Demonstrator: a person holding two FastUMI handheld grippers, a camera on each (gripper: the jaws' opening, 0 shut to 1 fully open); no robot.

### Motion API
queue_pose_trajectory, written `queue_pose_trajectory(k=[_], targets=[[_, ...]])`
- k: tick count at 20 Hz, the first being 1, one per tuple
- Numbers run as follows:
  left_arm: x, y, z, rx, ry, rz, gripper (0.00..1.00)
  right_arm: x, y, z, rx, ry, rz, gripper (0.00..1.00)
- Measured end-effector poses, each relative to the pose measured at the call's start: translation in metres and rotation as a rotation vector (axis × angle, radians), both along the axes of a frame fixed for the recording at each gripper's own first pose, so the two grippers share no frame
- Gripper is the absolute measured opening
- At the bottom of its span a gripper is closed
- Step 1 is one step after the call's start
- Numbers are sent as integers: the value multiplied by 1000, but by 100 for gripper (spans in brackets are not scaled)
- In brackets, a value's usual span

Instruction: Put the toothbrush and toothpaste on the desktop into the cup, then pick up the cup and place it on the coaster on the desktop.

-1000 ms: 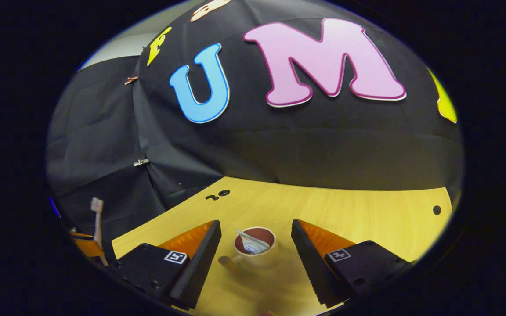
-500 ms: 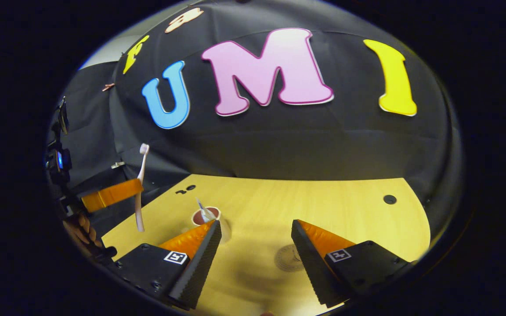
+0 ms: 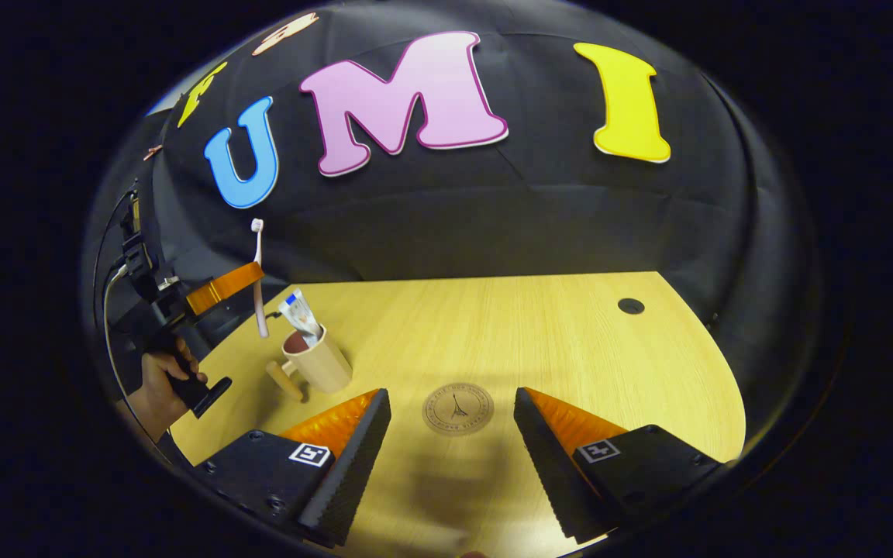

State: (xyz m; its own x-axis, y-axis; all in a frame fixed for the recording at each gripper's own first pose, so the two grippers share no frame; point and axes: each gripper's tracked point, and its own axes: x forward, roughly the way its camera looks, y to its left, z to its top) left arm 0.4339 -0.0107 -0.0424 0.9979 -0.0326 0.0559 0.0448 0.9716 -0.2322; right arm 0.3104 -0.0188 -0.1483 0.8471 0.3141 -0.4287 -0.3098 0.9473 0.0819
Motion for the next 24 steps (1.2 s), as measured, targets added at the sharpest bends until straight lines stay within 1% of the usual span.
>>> queue_pose_trajectory(k=[3, 6, 10, 15, 17, 19, 22, 23, 24], targets=[[12, 0, -16, 0, -8, -6, 6, -8, -5, -16, 3, 39, -28, 98], [19, -1, -27, -10, -14, -14, 6, -9, -10, -25, -3, 52, -40, 98], [25, 0, -35, -16, -27, -16, 6, -12, -8, -31, -16, 60, -37, 98], [29, -1, -41, -51, -48, -27, 7, -16, -5, -43, -20, 83, -39, 98], [30, -3, -48, -49, -42, -33, 7, -18, -5, -48, -23, 96, -42, 99], [26, -11, -56, -25, -37, -54, 8, -24, -5, -55, -26, 98, -44, 98], [15, -14, -65, 44, -22, -51, 16, -26, -4, -60, -33, 107, -41, 98], [10, -15, -66, 59, -20, -58, 31, -27, -4, -61, -32, 110, -41, 98], [5, -17, -64, 79, -15, -67, 43, -27, -3, -61, -29, 113, -41, 98]])
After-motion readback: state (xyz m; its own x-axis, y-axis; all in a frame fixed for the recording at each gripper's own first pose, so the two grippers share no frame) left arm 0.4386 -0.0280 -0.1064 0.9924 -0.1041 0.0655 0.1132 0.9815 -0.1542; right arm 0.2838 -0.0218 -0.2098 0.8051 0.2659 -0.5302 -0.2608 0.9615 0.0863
